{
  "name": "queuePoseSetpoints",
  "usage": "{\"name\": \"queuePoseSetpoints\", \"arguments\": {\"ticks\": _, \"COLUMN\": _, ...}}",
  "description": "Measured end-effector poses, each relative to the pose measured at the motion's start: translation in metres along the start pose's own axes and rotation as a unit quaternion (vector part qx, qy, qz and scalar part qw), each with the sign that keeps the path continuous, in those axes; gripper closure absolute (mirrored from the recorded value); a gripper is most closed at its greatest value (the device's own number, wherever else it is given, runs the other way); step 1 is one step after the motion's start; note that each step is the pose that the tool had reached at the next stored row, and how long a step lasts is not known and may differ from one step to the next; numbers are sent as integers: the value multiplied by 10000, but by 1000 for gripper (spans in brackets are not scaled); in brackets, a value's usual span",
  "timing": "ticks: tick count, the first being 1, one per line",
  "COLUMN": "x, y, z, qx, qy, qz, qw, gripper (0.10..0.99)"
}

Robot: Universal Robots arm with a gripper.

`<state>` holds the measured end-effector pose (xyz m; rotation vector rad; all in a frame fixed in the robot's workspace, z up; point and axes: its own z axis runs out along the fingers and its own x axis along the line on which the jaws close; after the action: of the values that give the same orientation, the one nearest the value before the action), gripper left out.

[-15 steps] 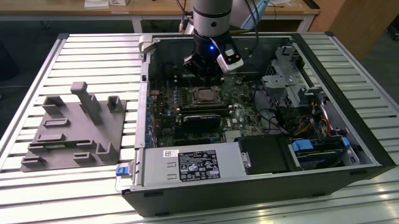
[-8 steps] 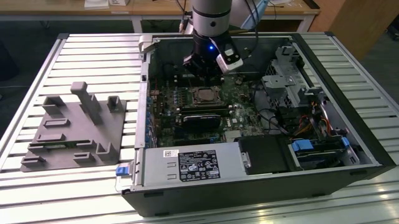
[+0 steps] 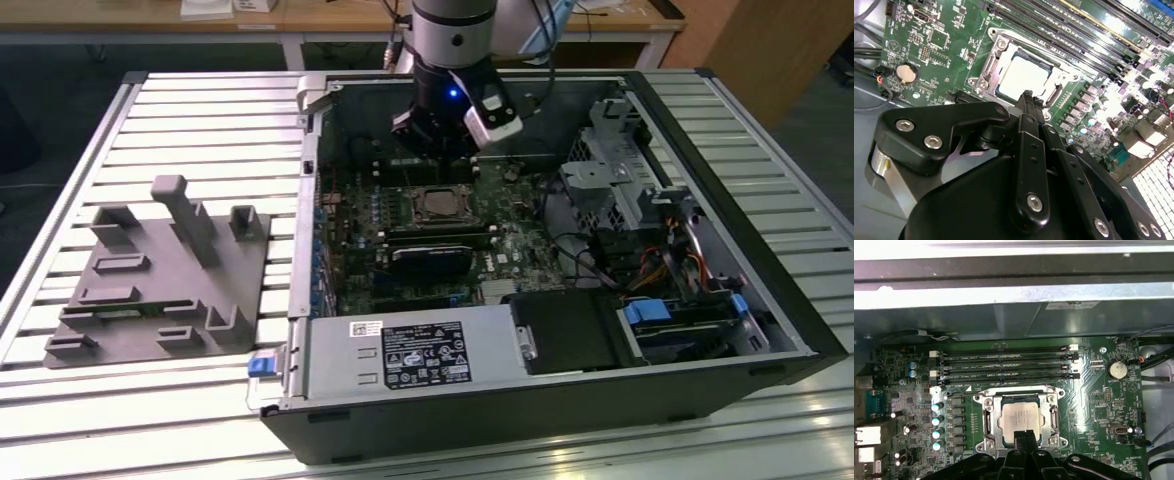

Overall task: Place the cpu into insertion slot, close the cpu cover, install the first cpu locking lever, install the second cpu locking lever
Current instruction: 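Install the first cpu locking lever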

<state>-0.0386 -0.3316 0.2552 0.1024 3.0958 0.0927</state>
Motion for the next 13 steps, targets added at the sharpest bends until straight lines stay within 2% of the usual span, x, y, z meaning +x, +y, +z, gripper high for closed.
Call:
{"name": "queuePoseSetpoints", "arguments": {"ticks": 3, "x": 22, "y": -2, "z": -2, "qx": 0, "qy": 0, "qz": 0, "qw": 10000, "gripper": 980}}
{"name": "queuePoseSetpoints", "arguments": {"ticks": 13, "x": 303, "y": -21, "z": -12, "qx": 1, "qy": -3, "qz": 0, "qw": 10000, "gripper": 980}}
